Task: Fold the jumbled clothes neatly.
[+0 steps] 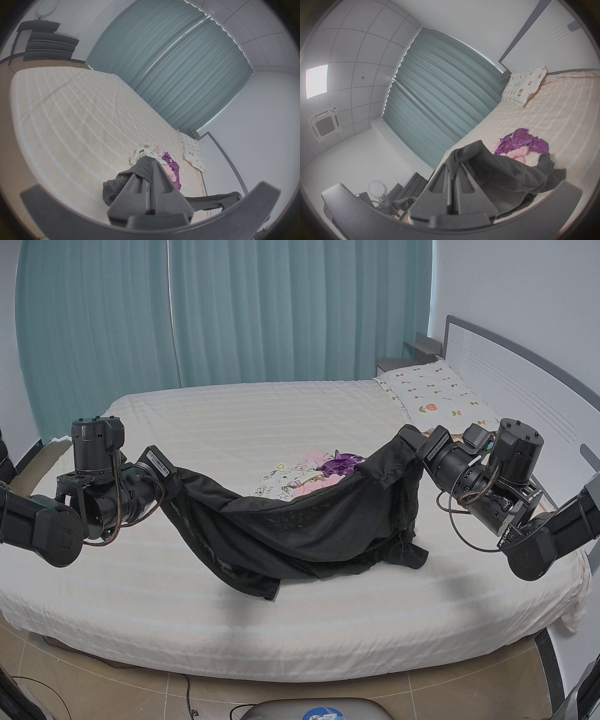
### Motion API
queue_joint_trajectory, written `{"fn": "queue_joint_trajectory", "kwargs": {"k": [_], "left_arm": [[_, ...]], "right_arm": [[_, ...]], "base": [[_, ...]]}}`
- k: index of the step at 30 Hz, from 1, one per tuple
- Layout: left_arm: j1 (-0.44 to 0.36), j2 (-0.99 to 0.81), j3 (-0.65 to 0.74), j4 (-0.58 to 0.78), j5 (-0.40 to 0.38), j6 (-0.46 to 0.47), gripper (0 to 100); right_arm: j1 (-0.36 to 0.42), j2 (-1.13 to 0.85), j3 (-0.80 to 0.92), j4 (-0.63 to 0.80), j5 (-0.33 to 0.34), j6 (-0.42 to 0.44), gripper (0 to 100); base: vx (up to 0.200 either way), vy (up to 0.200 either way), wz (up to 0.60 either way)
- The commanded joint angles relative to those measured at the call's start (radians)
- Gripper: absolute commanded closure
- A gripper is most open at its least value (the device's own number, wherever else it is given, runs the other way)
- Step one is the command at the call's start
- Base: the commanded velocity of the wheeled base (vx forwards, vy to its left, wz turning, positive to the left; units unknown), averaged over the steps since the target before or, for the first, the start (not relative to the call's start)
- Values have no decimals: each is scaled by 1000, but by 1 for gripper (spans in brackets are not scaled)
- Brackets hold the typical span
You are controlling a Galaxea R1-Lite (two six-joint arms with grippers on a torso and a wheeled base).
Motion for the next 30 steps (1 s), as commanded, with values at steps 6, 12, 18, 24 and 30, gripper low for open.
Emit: {"fn": "queue_joint_trajectory", "kwargs": {"k": [6, 12, 18, 24, 30], "left_arm": [[10, -23, 6, 3, -1, -2, 100], [16, -51, 29, 4, -1, -2, 100], [36, -66, 49, 3, -3, -2, 100], [60, -107, 78, 4, -53, -2, 100], [83, -112, 83, 9, -60, -2, 100]], "right_arm": [[12, -5, -14, 0, 0, -22, 100], [29, -16, -16, 0, 0, -22, 100], [49, -18, -25, 0, 0, -24, 100], [63, -16, -28, 0, 0, -30, 100], [66, -16, -30, 0, 0, -30, 100]], "base": [[0, 200, 0], [0, 200, 0], [0, 200, 0], [0, 200, 0], [0, 200, 0]]}}
